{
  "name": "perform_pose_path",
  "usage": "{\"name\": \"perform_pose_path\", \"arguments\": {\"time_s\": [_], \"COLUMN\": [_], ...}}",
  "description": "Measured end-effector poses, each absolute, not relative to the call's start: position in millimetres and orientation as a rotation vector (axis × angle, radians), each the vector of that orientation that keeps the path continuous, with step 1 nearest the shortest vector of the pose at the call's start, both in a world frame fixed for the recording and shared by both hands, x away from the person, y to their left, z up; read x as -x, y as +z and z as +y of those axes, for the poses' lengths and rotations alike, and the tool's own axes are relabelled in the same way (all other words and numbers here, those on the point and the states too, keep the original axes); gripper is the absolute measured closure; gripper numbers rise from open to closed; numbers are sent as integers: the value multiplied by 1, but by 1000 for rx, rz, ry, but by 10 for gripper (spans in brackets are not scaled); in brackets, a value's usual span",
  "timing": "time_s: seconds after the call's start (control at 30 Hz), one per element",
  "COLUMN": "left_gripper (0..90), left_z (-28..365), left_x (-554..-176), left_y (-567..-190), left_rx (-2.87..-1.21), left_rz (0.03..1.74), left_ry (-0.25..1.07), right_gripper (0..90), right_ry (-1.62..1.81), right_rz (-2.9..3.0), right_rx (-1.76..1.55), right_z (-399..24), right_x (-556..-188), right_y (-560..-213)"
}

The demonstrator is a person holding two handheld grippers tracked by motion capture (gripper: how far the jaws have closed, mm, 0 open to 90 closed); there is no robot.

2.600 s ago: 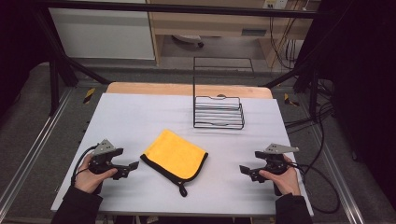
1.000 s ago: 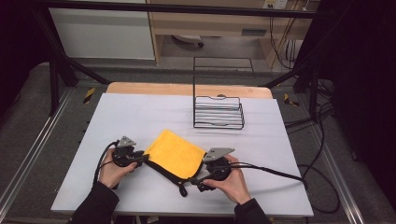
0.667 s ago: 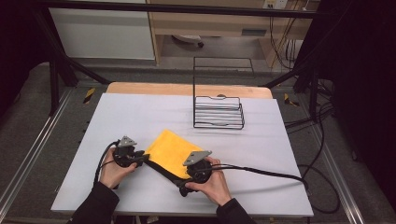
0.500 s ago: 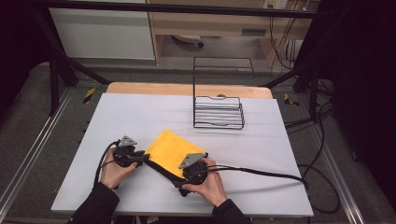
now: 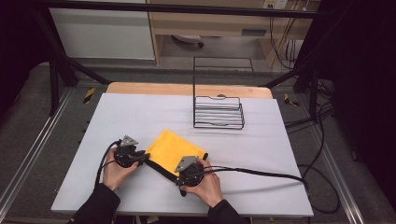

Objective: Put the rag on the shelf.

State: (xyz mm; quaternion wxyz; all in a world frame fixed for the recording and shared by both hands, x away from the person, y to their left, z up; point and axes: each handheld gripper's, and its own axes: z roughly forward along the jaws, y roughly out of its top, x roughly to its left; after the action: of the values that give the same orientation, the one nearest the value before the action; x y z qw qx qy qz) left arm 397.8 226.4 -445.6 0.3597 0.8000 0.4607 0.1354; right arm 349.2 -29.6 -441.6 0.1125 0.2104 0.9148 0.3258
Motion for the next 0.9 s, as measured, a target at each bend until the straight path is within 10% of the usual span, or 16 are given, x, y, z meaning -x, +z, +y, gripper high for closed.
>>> {"name": "perform_pose_path", "arguments": {"time_s": [0.57,0.9], "left_gripper": [803,781], "left_z": [242,243], "left_x": [-403,-403], "left_y": [-436,-445], "left_rx": [-2038,-2036], "left_rz": [1186,1187], "left_ry": [313,318], "right_gripper": [759,436], "right_ry": [1046,1191], "right_rz": [2758,2634], "right_rx": [-739,-822], "right_z": [-14,-42], "right_x": [-345,-363], "right_y": [-433,-404]}}
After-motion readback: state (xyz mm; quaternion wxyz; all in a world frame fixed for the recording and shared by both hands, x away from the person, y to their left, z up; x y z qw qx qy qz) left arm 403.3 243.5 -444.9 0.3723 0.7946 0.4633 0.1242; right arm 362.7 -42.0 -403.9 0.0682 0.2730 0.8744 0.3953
